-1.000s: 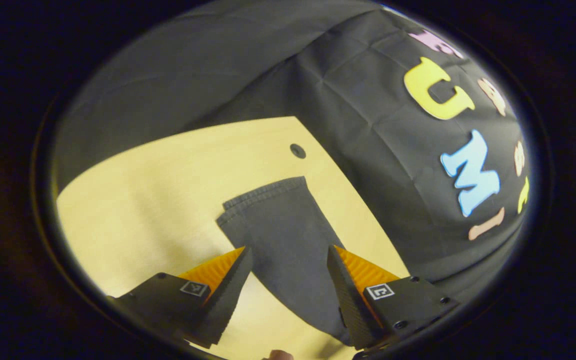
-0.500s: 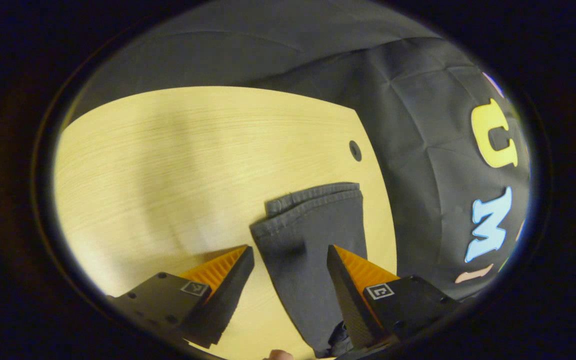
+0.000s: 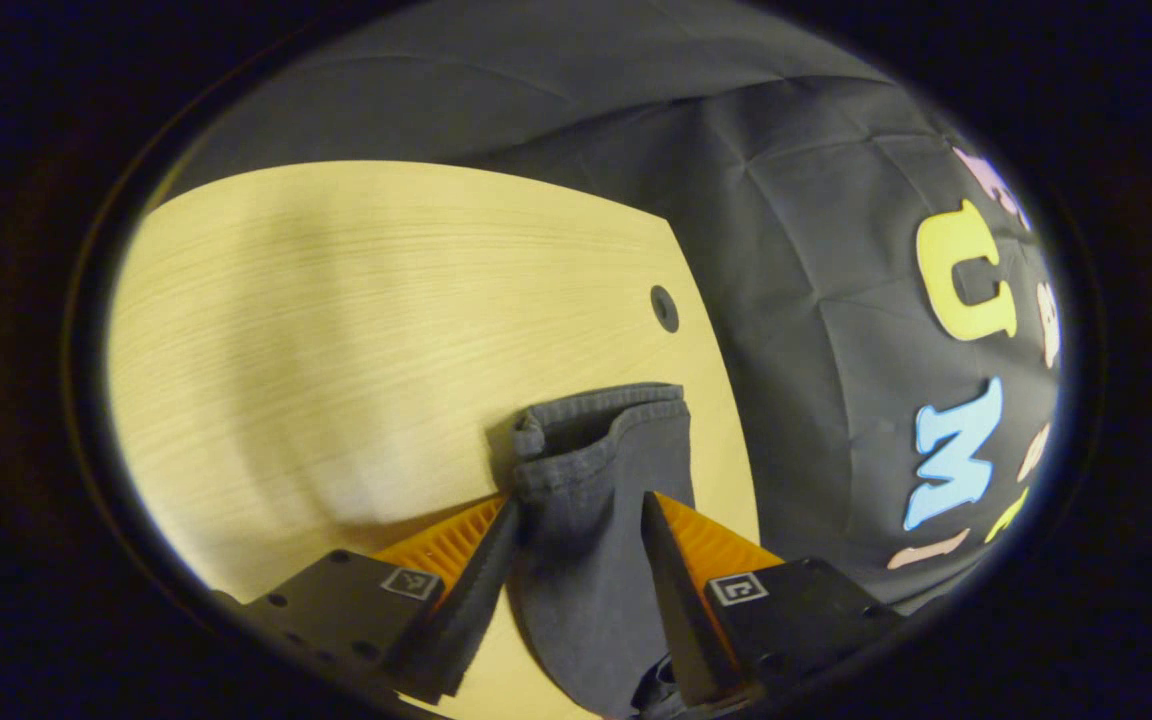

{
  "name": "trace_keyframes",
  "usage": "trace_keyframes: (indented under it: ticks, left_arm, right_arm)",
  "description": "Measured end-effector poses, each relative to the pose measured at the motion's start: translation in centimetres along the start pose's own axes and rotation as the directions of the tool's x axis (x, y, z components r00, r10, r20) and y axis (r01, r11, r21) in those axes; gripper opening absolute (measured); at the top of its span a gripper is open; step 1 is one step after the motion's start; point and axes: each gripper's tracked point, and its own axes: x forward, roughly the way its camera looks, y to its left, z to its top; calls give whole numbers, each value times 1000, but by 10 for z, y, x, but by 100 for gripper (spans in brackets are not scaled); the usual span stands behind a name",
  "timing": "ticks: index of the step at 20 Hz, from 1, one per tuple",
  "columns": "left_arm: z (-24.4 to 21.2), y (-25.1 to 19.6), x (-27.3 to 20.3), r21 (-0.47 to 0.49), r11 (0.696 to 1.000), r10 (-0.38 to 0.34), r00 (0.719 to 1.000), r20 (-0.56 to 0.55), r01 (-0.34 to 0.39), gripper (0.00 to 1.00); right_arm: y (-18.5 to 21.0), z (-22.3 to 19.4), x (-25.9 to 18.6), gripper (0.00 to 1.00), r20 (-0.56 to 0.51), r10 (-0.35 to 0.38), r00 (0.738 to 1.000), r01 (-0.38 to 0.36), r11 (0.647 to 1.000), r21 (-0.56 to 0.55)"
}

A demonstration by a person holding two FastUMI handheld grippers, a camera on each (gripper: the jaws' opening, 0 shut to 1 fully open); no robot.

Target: Grasp the waist and the cuffs of the jeans and fold them to make the two legs overlap; first hold the waist and fold one-third of the jeans toward the cuffs, then hold the cuffs and fold the remaining one-third in the same direction to finish folding.

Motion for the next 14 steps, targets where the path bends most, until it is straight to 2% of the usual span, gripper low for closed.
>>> trace_keyframes:
  ticks: [1,2,4,5,6,8,9,12,14]
  left_arm:
    - [-2,-6,10,25,1000,-2,1000,12,2,65]
    - [-2,-5,13,48,999,12,1000,17,-13,59]
    - [-1,-10,18,36,999,4,1000,23,-4,39]
    - [-3,-10,18,24,1000,-13,1000,13,12,21]
    - [-1,-9,13,3,999,-33,999,11,33,21]
    - [4,-19,4,-74,993,-90,996,15,91,9]
    - [3,-26,-5,-85,989,-123,992,18,124,9]
    - [-6,-75,-33,-26,973,-229,973,36,230,9]
    - [-15,-120,-56,30,952,-305,951,48,304,9]
  right_arm:
    - [-3,-1,2,93,-6,-9,1000,9,1000,6]
    - [-4,-2,2,93,-10,-18,1000,18,1000,12]
    - [-4,-2,0,93,-13,-31,999,31,999,19]
    - [-5,-2,-2,93,-15,-39,999,39,999,19]
    - [-7,-2,-3,93,-17,-46,999,46,999,23]
    - [-13,0,-9,93,-18,-65,998,66,997,28]
    - [-17,2,-13,93,-15,-75,997,76,997,32]
    - [-28,12,-26,93,12,-94,995,94,995,35]
    - [-38,21,-34,93,42,-94,995,93,995,26]
